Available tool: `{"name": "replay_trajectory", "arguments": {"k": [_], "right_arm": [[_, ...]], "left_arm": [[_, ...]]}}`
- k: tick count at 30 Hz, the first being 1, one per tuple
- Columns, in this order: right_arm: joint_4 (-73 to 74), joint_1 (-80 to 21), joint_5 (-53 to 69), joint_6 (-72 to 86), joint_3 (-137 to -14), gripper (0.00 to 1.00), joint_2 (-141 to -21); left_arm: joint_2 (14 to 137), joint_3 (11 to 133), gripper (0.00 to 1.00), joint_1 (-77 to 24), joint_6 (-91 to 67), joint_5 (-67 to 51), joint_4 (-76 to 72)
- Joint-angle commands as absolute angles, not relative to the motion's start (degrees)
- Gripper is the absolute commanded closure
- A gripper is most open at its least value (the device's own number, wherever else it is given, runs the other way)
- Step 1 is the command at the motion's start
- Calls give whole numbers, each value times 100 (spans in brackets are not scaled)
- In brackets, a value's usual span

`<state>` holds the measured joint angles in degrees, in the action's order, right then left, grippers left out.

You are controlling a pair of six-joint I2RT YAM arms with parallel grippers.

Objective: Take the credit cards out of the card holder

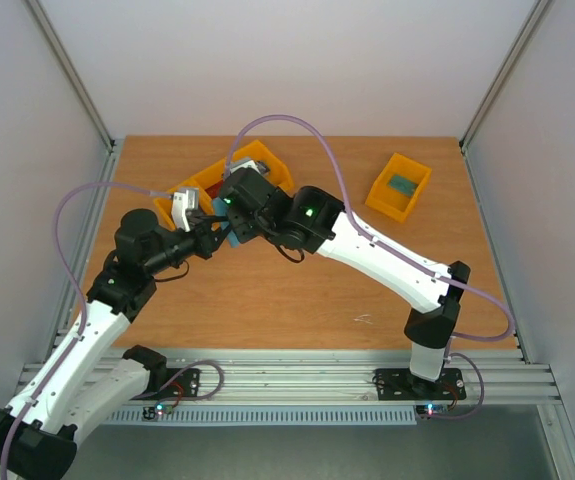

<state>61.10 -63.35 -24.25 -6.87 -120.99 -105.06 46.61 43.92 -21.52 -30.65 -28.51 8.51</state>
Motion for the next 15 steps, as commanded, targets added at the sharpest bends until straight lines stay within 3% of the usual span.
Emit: {"name": "replay_trajectory", "arguments": {"k": [1,6,12,15], "right_arm": [[6687,-6469,-1909,-510,-12238,61,-10813],[6695,-6469,-1576,-431,-12252,60,-10804],[6973,-6470,-1873,-284,-12234,70,-10901],[7230,-6471,-2196,-199,-12169,70,-10935]], "left_arm": [[4588,4578,100,-2197,-3082,-2913,-110],[4575,4554,100,-2197,-3074,-2918,-123],[4548,4553,100,-2197,-3067,-2893,-155],[4528,4561,100,-2197,-3052,-2860,-152]]}}
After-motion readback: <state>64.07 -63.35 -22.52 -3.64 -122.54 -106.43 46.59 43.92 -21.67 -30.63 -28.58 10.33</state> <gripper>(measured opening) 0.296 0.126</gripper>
